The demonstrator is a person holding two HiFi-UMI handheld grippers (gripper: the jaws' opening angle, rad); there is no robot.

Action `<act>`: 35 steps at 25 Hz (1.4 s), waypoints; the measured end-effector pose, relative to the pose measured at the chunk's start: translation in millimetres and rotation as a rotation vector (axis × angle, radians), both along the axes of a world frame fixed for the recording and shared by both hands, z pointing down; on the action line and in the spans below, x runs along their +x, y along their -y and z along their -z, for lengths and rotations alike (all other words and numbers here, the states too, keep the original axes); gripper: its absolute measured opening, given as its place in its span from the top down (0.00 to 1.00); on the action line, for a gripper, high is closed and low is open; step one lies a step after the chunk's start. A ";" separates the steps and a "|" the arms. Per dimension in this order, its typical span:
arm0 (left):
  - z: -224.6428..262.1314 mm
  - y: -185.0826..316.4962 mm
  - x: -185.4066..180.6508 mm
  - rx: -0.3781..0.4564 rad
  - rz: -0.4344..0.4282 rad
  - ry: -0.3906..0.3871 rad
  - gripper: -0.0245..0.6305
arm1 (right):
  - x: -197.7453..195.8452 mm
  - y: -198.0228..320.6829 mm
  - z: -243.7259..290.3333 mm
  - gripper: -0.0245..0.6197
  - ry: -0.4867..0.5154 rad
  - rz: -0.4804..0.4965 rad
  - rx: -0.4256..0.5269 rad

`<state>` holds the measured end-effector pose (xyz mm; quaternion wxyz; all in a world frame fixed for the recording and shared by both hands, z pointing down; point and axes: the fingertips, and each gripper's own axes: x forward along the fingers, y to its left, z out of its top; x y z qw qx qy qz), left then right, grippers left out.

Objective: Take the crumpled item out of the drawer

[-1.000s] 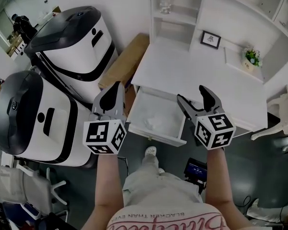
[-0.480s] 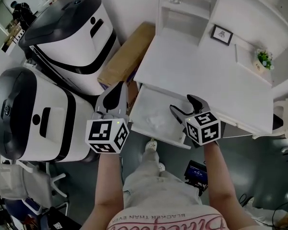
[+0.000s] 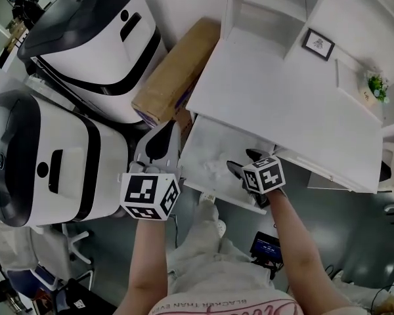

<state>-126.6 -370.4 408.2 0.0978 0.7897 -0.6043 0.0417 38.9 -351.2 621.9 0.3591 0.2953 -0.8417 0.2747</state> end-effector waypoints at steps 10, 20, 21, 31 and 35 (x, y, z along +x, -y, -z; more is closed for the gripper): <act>-47.6 21.8 -3.7 -0.092 -0.030 -0.002 0.95 | 1.1 -2.1 -100.5 0.47 -0.063 -0.028 -0.212; -85.0 34.8 3.7 -0.149 -0.060 -0.016 0.95 | -3.0 -11.0 -169.2 0.57 -0.116 0.010 -0.333; -88.7 34.7 3.3 -0.156 -0.059 -0.016 0.95 | -4.1 -12.5 -174.1 0.57 -0.124 0.019 -0.341; -109.5 30.3 -7.7 -0.203 -0.037 -0.013 0.95 | -3.9 -16.5 -190.5 0.73 -0.140 0.030 -0.371; -106.3 30.3 -6.8 -0.201 -0.043 -0.008 0.95 | -5.1 -19.8 -187.3 0.85 -0.122 0.024 -0.394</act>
